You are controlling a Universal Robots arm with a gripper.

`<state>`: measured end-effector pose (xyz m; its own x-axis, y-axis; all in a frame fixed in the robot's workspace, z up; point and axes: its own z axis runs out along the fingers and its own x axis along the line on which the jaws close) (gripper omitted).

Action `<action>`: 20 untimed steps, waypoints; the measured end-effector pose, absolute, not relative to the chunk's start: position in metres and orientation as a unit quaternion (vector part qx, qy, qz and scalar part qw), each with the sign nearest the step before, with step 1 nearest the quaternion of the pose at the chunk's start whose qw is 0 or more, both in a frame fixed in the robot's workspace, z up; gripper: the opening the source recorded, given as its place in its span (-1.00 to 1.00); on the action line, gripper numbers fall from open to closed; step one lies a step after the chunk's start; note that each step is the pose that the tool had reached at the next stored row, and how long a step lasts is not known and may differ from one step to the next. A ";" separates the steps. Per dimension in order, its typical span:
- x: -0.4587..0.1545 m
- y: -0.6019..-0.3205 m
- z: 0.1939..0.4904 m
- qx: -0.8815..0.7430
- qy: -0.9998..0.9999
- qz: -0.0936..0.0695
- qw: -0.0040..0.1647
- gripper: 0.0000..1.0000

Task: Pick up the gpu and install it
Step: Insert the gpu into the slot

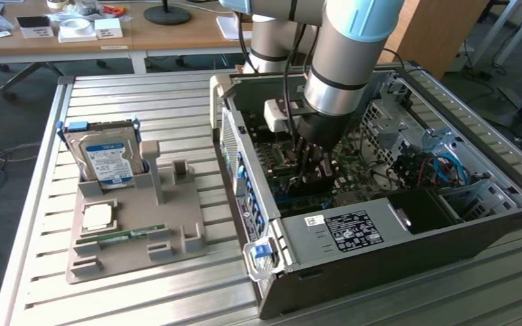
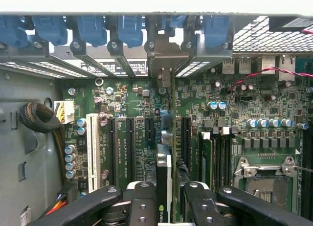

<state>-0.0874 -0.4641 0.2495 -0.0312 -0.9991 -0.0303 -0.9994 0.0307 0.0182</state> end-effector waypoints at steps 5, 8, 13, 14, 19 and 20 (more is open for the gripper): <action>-0.087 -0.464 0.249 -0.696 0.718 0.017 0.005 -0.47; -0.087 -0.464 0.249 -0.696 0.718 0.017 0.005 -0.47; -0.087 -0.464 0.249 -0.696 0.718 0.017 0.005 -0.34; -0.087 -0.464 0.249 -0.696 0.718 0.017 0.005 -0.34; -0.087 -0.464 0.250 -0.696 0.718 0.017 0.004 -0.21; -0.087 -0.464 0.251 -0.696 0.718 0.017 0.004 -0.21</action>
